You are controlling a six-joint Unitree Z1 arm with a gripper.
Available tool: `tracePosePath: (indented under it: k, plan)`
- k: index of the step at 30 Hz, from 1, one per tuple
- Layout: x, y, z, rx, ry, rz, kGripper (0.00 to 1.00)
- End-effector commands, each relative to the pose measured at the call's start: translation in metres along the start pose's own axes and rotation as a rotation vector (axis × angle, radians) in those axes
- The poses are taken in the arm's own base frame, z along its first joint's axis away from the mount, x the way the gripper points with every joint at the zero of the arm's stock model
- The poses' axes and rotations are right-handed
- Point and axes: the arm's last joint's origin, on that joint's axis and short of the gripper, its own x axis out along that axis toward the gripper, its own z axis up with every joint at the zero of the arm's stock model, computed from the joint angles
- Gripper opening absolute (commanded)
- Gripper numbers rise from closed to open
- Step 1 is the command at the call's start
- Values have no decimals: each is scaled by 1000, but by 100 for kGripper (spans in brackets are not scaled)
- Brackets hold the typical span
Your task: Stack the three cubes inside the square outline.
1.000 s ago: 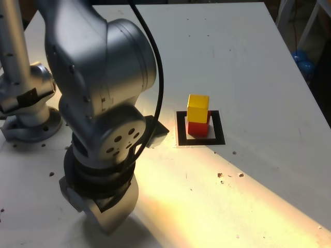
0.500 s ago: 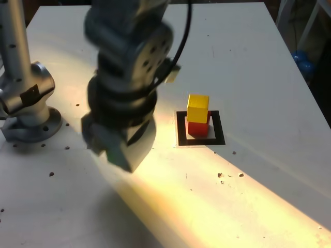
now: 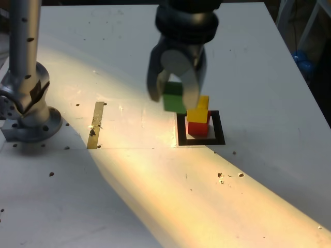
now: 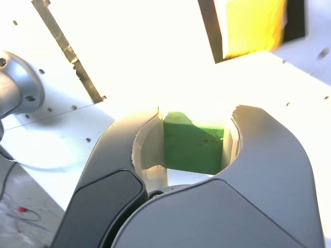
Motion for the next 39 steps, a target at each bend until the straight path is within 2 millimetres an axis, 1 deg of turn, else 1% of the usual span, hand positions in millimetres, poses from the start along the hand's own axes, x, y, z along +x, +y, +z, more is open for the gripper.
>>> tracePosePath:
  k: [1,4,7,13,17,18,19,20,24,25,26,28,33,36,39]
  plan:
    - [1,11,4,-14,5,-8,32]
    - [2,25,10,-32,0,-16,32]
    - [3,35,15,-42,0,-21,32]
    - [7,46,26,-49,-2,-25,32]
    - [11,51,29,-53,5,-26,32]
    - [12,52,30,-52,6,-26,34]
    - [13,52,30,-51,7,-25,38]
    - [14,53,31,-49,8,-25,46]
    - [17,54,32,-42,12,-26,86]
    - [17,54,32,-41,13,-26,93]
    - [18,54,32,-41,14,-26,98]
    - [18,54,31,-41,16,-25,100]
    - [15,54,27,-44,8,-19,100]
    - [6,54,16,-53,-9,0,100]
    - [-5,52,-3,-74,-28,25,100]
